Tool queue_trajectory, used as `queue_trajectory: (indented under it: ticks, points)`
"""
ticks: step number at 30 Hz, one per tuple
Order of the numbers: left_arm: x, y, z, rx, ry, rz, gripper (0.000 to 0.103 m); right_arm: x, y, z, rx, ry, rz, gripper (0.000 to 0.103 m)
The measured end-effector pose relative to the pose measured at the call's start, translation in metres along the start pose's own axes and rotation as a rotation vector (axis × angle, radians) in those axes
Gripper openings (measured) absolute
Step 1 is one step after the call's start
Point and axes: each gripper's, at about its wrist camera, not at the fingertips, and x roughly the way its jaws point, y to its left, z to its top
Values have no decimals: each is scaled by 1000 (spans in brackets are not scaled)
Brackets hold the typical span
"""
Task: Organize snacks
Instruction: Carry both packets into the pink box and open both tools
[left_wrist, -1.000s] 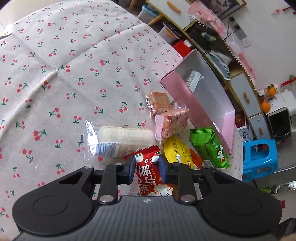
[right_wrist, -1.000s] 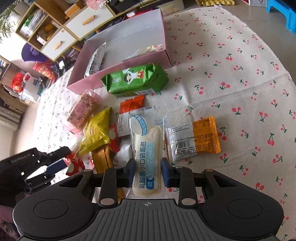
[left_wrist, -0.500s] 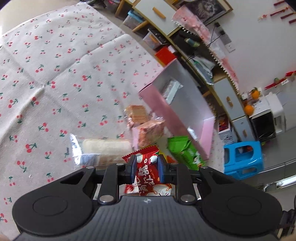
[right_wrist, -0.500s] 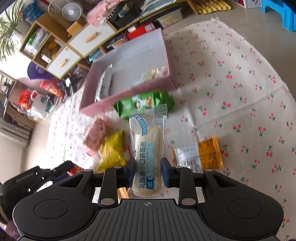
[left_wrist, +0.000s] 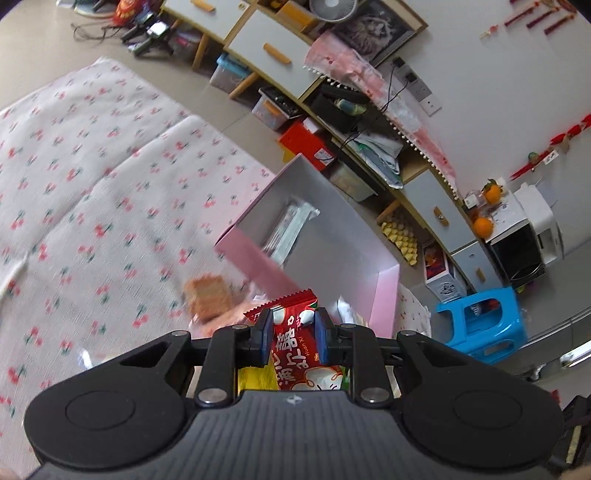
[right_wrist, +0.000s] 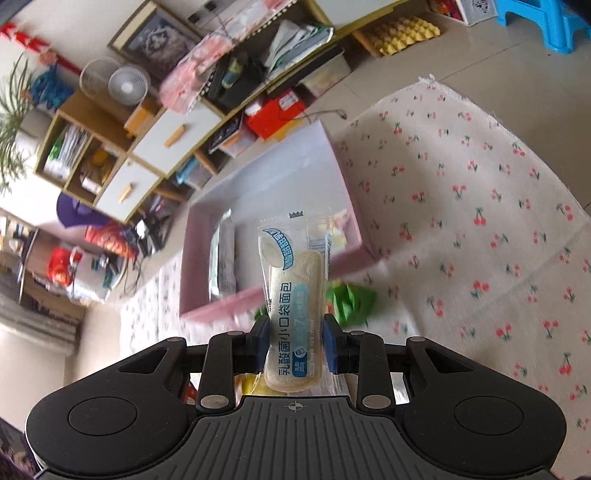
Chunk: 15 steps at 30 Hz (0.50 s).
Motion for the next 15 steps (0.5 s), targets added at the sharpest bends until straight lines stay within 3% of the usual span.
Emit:
queue_trajectory:
  ticks: [6, 13, 15]
  points:
    - [27, -18, 21, 66, 2, -24, 21, 19, 5, 30, 11, -48, -5, 29]
    - [55, -27, 25, 198, -30, -141, 21, 46, -2, 47, -29, -105, 13, 29]
    - [66, -29, 23, 234, -24, -117, 21, 53, -2, 51, -40, -109, 0, 29]
